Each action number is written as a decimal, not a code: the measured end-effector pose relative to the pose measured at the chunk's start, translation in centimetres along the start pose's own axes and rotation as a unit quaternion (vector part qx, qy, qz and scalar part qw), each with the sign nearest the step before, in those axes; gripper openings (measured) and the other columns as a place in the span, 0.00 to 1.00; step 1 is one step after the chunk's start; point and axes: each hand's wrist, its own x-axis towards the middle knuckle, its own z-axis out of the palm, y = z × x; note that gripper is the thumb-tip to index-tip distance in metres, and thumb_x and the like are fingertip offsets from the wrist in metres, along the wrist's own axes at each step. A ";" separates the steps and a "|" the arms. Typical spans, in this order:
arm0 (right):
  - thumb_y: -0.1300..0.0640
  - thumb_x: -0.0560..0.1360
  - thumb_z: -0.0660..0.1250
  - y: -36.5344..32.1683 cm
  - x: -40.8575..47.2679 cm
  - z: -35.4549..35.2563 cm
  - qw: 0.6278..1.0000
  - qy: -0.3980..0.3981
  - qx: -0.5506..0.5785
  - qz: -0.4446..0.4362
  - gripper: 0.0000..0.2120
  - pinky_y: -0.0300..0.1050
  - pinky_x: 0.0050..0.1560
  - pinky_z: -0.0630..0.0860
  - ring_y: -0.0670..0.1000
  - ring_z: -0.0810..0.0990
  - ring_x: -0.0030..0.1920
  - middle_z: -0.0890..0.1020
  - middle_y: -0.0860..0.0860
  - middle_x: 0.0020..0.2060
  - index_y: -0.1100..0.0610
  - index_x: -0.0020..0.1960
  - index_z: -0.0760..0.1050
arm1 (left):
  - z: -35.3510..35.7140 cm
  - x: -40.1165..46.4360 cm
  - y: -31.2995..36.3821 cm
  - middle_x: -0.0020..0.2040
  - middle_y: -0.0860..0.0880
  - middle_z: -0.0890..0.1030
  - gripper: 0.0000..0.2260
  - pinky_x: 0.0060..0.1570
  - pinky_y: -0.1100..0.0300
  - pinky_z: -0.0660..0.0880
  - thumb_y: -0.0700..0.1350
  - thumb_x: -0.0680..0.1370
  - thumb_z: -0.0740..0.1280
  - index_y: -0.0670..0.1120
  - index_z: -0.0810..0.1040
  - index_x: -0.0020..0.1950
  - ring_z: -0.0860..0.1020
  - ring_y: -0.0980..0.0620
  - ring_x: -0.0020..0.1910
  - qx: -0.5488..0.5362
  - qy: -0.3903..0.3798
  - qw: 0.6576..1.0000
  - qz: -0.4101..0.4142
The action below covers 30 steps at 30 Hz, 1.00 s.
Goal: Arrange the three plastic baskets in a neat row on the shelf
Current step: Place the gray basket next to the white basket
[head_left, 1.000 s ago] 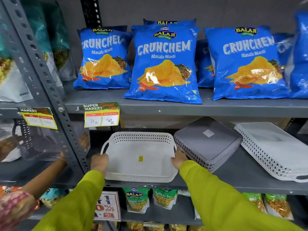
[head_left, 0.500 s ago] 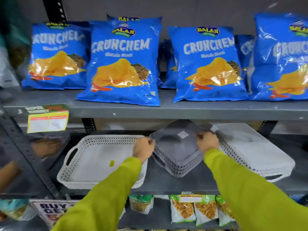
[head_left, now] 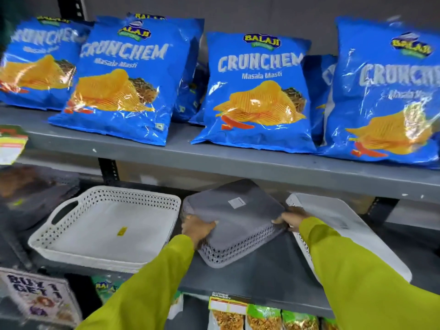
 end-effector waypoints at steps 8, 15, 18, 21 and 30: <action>0.19 0.50 0.64 0.4 0.9 0.0 0.982 0.033 0.185 0.030 0.58 0.50 0.47 0.79 0.58 0.74 0.63 0.72 0.47 0.67 0.43 0.74 0.60 | -1.9 -2.4 1.2 0.60 0.43 0.79 0.51 0.61 0.46 0.75 0.61 0.47 0.79 0.43 0.67 0.65 0.78 0.43 0.60 -0.033 0.065 0.984 0.164; 0.15 0.54 0.49 1.5 -2.4 -1.7 0.900 -0.027 0.431 0.063 0.57 0.54 0.65 0.70 0.57 0.74 0.64 0.77 0.55 0.63 0.55 0.67 0.72 | -4.6 -9.0 4.3 0.57 0.54 0.80 0.27 0.50 0.71 0.75 0.28 0.71 0.65 0.44 0.70 0.68 0.75 0.54 0.57 -0.100 0.039 0.954 0.279; 0.23 0.68 0.51 2.3 -4.7 -2.8 0.874 -0.086 0.477 0.033 0.38 0.52 0.49 0.78 0.57 0.83 0.47 0.86 0.58 0.46 0.54 0.55 0.78 | -5.2 -9.4 4.0 0.41 0.50 0.85 0.13 0.37 0.59 0.72 0.38 0.78 0.54 0.39 0.79 0.52 0.79 0.50 0.36 -0.307 0.006 0.945 0.109; 0.51 0.78 0.59 3.4 -5.3 -1.8 0.923 -0.101 0.369 0.048 0.16 0.48 0.41 0.75 0.57 0.79 0.38 0.84 0.58 0.34 0.61 0.53 0.79 | -5.9 -9.6 3.2 0.49 0.43 0.84 0.18 0.40 0.56 0.76 0.52 0.81 0.55 0.41 0.80 0.50 0.83 0.48 0.40 -0.311 -0.064 0.947 0.042; 0.48 0.74 0.68 3.7 -5.8 0.0 0.987 0.151 0.023 -0.042 0.22 0.48 0.58 0.74 0.63 0.79 0.59 0.82 0.62 0.57 0.63 0.60 0.79 | -3.3 -10.3 2.7 0.57 0.35 0.76 0.20 0.56 0.50 0.74 0.34 0.67 0.62 0.37 0.76 0.58 0.76 0.35 0.55 0.050 0.158 0.972 0.170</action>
